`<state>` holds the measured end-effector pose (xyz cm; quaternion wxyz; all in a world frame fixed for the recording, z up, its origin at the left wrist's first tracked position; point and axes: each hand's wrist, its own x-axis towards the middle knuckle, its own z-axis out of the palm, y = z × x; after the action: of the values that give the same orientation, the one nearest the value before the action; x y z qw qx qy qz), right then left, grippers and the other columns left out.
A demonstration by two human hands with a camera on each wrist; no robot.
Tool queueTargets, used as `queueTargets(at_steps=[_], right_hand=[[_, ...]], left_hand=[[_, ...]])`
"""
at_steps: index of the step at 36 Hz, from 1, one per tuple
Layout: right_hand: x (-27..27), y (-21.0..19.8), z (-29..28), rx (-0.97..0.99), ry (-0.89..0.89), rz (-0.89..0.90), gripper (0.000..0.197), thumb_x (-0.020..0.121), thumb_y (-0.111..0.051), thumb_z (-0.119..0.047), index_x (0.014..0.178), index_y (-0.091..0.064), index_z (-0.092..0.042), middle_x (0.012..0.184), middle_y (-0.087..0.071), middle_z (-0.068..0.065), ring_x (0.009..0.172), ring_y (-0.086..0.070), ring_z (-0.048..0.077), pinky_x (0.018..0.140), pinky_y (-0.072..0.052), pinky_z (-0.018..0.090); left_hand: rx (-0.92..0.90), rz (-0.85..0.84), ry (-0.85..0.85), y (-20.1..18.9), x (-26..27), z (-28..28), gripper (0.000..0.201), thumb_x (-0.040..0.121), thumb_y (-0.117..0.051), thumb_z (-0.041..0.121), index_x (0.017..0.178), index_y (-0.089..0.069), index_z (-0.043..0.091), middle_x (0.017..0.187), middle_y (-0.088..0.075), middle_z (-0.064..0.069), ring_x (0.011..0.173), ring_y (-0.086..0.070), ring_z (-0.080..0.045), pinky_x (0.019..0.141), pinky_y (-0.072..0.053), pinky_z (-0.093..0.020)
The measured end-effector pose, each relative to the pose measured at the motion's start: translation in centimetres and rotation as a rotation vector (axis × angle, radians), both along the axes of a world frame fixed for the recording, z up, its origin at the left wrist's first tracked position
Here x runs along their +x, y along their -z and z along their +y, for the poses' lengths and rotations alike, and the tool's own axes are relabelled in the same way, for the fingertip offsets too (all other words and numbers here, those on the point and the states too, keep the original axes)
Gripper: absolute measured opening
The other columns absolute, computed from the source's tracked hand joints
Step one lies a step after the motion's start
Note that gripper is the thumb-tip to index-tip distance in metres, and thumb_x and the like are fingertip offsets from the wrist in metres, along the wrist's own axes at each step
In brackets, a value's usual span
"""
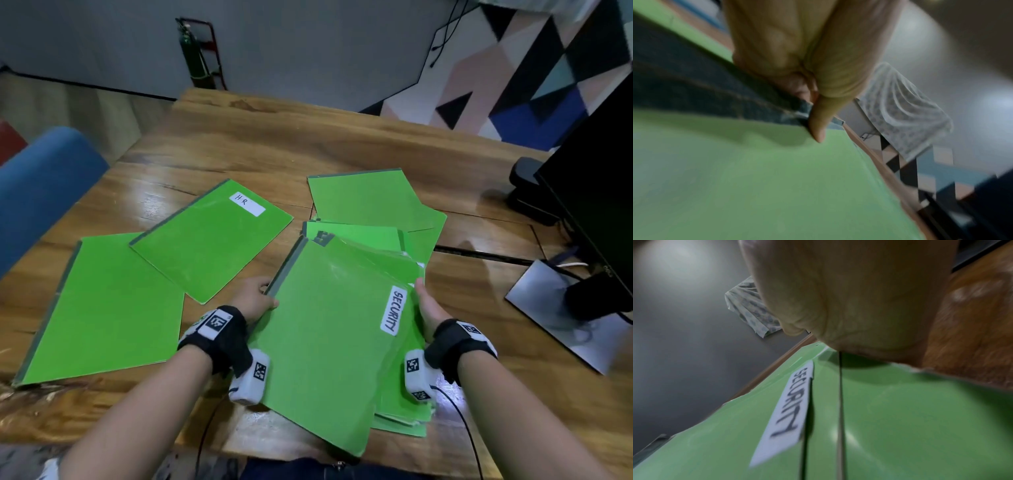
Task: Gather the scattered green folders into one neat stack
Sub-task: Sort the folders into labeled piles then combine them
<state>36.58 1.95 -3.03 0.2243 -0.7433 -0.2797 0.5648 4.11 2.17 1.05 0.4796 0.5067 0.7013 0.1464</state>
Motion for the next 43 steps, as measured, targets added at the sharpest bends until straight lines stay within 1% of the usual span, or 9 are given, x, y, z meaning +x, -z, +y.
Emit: queueTargets(at_steps=[8, 15, 20, 26, 29, 31, 34, 37, 43], right_hand=[[0.3, 1.0, 0.6, -0.001, -0.017, -0.064, 0.079, 0.092, -0.010, -0.066, 0.152, -0.008, -0.015, 0.159, -0.007, 0.013, 0.145, -0.013, 0.030, 0.117, -0.014, 0.049], [1.1, 3.6, 1.9, -0.030, -0.084, -0.140, 0.107, 0.072, -0.025, -0.086, 0.151, -0.017, -0.014, 0.156, -0.019, 0.014, 0.141, -0.025, 0.032, 0.115, -0.021, 0.051], [1.3, 5.0, 2.3, -0.009, 0.005, -0.175, 0.098, 0.079, -0.039, -0.075, 0.147, -0.022, -0.007, 0.143, -0.040, 0.015, 0.127, -0.043, 0.032, 0.109, -0.033, 0.045], [0.7, 5.4, 2.8, 0.023, 0.081, -0.264, 0.068, 0.086, -0.059, -0.051, 0.130, -0.043, -0.001, 0.106, -0.055, 0.013, 0.073, -0.051, 0.020, 0.062, -0.041, 0.027], [0.5, 6.0, 2.8, 0.020, 0.105, -0.335, 0.069, 0.080, -0.068, -0.045, 0.126, -0.045, 0.000, 0.106, -0.058, 0.015, 0.075, -0.054, 0.023, 0.057, -0.043, 0.027], [0.1, 6.1, 2.8, 0.008, 0.112, -0.366, 0.066, 0.080, -0.069, -0.044, 0.124, -0.046, -0.001, 0.100, -0.057, 0.013, 0.080, -0.055, 0.026, 0.056, -0.044, 0.026], [-0.5, 5.5, 2.7, -0.017, 0.114, -0.384, 0.069, 0.080, -0.069, -0.046, 0.127, -0.042, -0.002, 0.105, -0.058, 0.014, 0.082, -0.056, 0.027, 0.060, -0.047, 0.029], [-0.7, 5.5, 2.9, -0.043, 0.101, -0.399, 0.076, 0.077, -0.068, -0.052, 0.129, -0.043, -0.003, 0.113, -0.060, 0.015, 0.083, -0.057, 0.027, 0.069, -0.049, 0.032], [-1.0, 5.2, 2.7, -0.038, 0.077, -0.409, 0.075, 0.077, -0.068, -0.053, 0.127, -0.045, -0.003, 0.111, -0.061, 0.015, 0.083, -0.057, 0.027, 0.068, -0.051, 0.031]], left_hand=[[0.045, 0.016, -0.247, 2.0, 3.3, -0.5, 0.049, 0.090, -0.058, 0.003, 0.137, -0.046, 0.008, 0.132, -0.055, -0.012, 0.108, -0.058, -0.029, 0.091, -0.050, -0.037], [0.115, 0.244, -0.023, 3.0, 5.0, -0.7, 0.048, 0.095, -0.038, 0.000, 0.136, -0.050, 0.022, 0.111, -0.067, -0.007, 0.090, -0.063, -0.025, 0.076, -0.054, -0.033], [0.143, 0.278, 0.072, 2.7, 5.6, -0.2, 0.064, 0.096, -0.031, -0.002, 0.148, -0.023, 0.034, 0.099, -0.065, -0.006, 0.074, -0.059, -0.019, 0.063, -0.050, -0.028], [0.117, 0.318, 0.298, 2.7, 5.3, 0.7, 0.058, 0.103, -0.031, 0.021, 0.151, -0.002, 0.035, 0.082, -0.057, -0.002, 0.065, -0.051, -0.014, 0.063, -0.050, -0.027], [0.043, 0.166, 0.291, 1.6, 3.5, 1.3, 0.063, 0.101, -0.030, 0.043, 0.150, 0.009, 0.035, 0.127, -0.057, -0.004, 0.094, -0.061, -0.021, 0.081, -0.049, -0.032], [0.044, 0.198, 0.226, 1.7, 0.8, 2.6, 0.069, 0.099, -0.032, 0.046, 0.151, 0.010, 0.029, 0.152, -0.032, -0.011, 0.110, -0.058, -0.024, 0.091, -0.045, -0.036], [0.031, 0.526, 0.154, 2.9, -4.1, 4.4, 0.077, 0.095, -0.040, 0.050, 0.152, 0.003, 0.019, 0.156, -0.015, -0.019, 0.140, -0.028, -0.033, 0.112, -0.028, -0.048], [-0.084, 0.778, 0.227, 4.4, -7.7, 4.5, 0.083, 0.093, -0.033, 0.059, 0.152, 0.000, 0.012, 0.159, -0.001, -0.014, 0.147, -0.005, -0.028, 0.116, -0.010, -0.055], [-0.154, 0.943, 0.404, 5.5, -7.3, 1.9, 0.088, 0.091, -0.016, 0.067, 0.151, 0.001, 0.005, 0.158, 0.004, -0.015, 0.147, -0.004, -0.028, 0.116, 0.001, -0.051]])
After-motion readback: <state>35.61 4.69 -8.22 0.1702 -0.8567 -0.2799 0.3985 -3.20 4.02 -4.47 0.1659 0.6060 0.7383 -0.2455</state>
